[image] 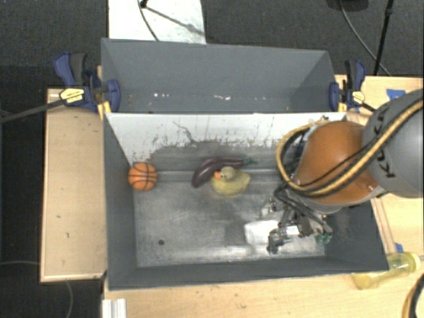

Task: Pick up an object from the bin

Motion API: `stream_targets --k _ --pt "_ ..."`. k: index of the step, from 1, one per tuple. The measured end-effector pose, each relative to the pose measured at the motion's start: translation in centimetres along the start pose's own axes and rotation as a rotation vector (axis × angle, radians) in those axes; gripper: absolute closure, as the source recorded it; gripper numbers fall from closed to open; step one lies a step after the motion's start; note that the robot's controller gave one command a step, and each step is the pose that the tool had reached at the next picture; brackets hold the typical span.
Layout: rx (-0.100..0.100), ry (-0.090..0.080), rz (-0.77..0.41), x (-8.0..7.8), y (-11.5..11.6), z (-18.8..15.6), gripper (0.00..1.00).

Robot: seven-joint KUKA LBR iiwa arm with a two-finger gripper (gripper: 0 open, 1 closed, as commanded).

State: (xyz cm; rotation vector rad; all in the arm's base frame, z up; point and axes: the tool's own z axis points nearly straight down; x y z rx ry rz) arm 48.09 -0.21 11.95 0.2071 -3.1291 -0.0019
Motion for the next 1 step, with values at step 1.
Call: stream_targets --k 1 --pt "0.001 -0.004 0.0 -0.09 -0.02 -2.16 1.0"
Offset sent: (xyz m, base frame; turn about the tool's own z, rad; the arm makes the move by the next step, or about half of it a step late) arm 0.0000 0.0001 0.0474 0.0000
